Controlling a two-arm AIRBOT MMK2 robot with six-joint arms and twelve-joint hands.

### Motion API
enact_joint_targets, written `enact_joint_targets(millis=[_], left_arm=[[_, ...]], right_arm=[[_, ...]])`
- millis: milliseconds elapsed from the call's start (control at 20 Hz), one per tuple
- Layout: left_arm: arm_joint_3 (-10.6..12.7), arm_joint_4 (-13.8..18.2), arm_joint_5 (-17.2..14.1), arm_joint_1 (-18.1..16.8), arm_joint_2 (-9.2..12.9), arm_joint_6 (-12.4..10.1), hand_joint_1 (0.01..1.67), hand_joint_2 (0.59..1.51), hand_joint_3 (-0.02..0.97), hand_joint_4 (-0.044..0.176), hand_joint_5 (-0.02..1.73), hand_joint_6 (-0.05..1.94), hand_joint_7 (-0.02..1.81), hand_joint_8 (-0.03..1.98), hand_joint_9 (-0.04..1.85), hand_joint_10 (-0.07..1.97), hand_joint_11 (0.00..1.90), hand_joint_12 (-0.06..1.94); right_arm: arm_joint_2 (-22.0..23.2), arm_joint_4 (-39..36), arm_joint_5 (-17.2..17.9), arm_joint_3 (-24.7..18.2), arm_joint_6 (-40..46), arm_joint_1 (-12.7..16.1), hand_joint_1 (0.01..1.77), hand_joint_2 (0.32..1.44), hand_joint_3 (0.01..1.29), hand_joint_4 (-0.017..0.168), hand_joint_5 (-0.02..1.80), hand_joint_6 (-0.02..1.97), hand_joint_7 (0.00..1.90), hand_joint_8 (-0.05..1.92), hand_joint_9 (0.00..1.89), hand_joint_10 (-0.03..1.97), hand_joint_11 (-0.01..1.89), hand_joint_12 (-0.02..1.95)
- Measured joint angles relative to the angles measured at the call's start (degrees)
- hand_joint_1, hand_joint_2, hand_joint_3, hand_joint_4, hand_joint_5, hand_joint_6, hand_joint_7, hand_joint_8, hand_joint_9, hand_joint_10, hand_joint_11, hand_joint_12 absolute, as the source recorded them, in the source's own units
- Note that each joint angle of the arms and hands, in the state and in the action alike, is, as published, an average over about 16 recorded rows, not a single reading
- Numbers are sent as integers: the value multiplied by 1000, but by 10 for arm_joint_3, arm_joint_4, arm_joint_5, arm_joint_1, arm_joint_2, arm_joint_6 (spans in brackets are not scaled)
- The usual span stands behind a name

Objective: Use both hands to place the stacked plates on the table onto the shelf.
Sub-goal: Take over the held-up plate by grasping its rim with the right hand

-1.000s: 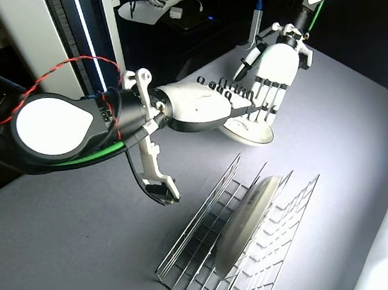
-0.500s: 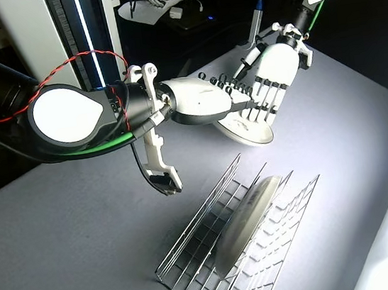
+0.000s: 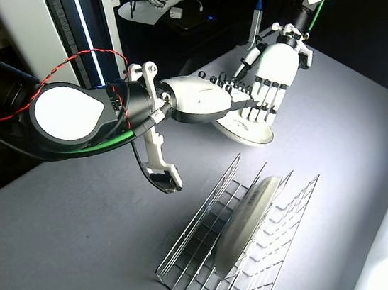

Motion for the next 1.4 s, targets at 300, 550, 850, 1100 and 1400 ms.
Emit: enact_joint_targets(millis=[300, 550, 850, 1100, 1400], left_arm=[[0, 0, 0, 0, 0, 0, 21, 1224, 21, -10, -14, -36, -12, -24, -26, -49, 46, 37], [0, 0, 0, 0, 0, 0, 21, 1224, 20, -10, -13, -37, -12, -24, -27, -49, 46, 37], [1, 0, 0, 0, 0, 0, 21, 1222, 20, -10, -13, -38, -12, -24, -27, -49, 46, 37], [1, 0, 0, 0, 0, 0, 21, 1215, 20, -10, -14, -38, -12, -24, -27, -48, 46, 37], [1, 0, 0, 0, 0, 0, 22, 1199, 20, -10, -13, -37, -13, -24, -27, -48, 46, 36]], right_arm=[[0, 0, 0, -1, 0, 0, 17, 1314, 15, 4, 12, 17, 12, -6, 14, 21, 18, -4], [0, 0, 0, -2, 0, 0, 18, 1312, 15, 4, 13, 17, 12, -6, 14, 21, 18, -5], [0, 0, 0, -3, 0, 0, 18, 1325, 15, 4, 13, 18, 12, -6, 14, 21, 18, -5], [0, 0, 0, -3, 0, 0, 18, 1337, 15, 4, 13, 18, 12, -5, 15, 22, 18, -5], [0, 0, 0, -3, 0, 1, 31, 1343, 15, 4, 19, 19, 16, -3, 19, 24, 22, -2]])
